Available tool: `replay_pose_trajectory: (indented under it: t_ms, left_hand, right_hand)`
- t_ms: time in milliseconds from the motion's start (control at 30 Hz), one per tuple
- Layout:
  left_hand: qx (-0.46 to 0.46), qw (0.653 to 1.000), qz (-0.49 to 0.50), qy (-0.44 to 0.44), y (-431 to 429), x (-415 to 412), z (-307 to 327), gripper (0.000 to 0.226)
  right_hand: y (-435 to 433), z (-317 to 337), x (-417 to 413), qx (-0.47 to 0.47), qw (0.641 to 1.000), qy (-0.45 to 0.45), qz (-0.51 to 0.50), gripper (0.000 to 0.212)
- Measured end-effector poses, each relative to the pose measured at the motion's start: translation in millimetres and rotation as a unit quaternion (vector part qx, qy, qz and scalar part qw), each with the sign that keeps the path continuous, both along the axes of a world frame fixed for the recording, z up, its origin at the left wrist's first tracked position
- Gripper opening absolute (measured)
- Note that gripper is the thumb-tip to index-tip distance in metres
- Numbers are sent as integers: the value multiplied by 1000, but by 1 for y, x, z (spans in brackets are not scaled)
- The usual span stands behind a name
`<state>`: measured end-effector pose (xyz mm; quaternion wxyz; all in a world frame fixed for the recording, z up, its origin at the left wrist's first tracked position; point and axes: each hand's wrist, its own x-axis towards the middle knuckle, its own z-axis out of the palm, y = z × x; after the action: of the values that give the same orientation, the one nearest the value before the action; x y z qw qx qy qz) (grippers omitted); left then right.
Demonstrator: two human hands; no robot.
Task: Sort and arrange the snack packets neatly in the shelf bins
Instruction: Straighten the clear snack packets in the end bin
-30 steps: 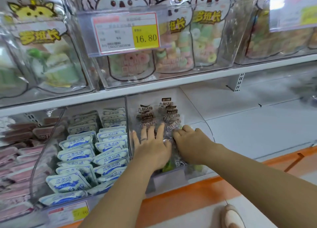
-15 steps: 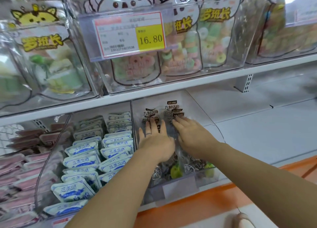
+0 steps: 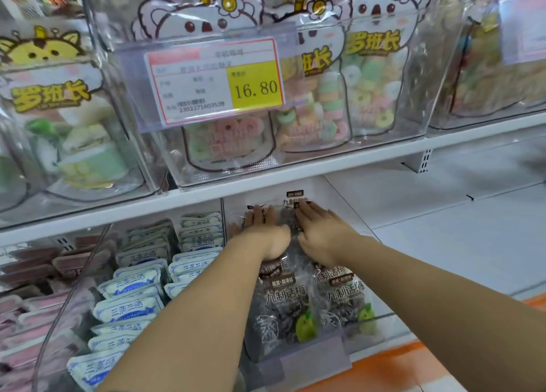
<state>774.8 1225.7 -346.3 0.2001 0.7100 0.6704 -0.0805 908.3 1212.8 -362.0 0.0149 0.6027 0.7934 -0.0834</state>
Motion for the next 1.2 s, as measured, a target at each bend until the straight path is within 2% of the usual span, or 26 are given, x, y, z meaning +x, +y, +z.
replay_pose_trajectory:
  t_ms: [167, 333, 400, 500, 567, 667, 767, 900, 1000, 1067, 1200]
  left_hand:
    - [-6, 1000, 6, -5, 10, -1, 2, 58]
    - [39, 999, -8, 7, -6, 2, 9, 62]
    - [73, 997, -32, 10, -27, 0, 17, 63]
    - [152, 978, -115, 86, -70, -9, 22, 59]
    - [182, 961, -165, 126, -98, -13, 18, 55]
    - [211, 946, -186, 159, -120, -16, 12, 57]
    - [221, 937, -185, 196, -129, -20, 12, 44]
    - [188, 937, -180, 234, -132, -21, 14, 40]
    - [187, 935, -192, 230, -128, -18, 14, 53]
    - [180, 936, -207, 219, -125, -18, 11, 59]
    - [215, 939, -210, 166, -128, -20, 9, 52]
  right_hand:
    - [5, 5, -2, -14, 1000, 4, 2, 58]
    - [-35, 11, 5, 97, 993, 52, 41, 61]
    - [-59, 16, 15, 63, 995, 34, 71, 52]
    - [-84, 13, 27, -3, 987, -68, 146, 35]
    - [-89, 14, 29, -17, 988, -79, 128, 32]
    - [-88, 15, 25, -4, 989, -106, 99, 29]
    - [-85, 13, 20, 34, 990, -114, 78, 22]
    - [-77, 10, 19, 76, 985, -105, 118, 20]
    - [-79, 16, 17, 66, 986, -100, 117, 21]
    - [-83, 20, 17, 73, 982, -131, 112, 26]
    - [-87, 26, 18, 58, 981, -144, 115, 32]
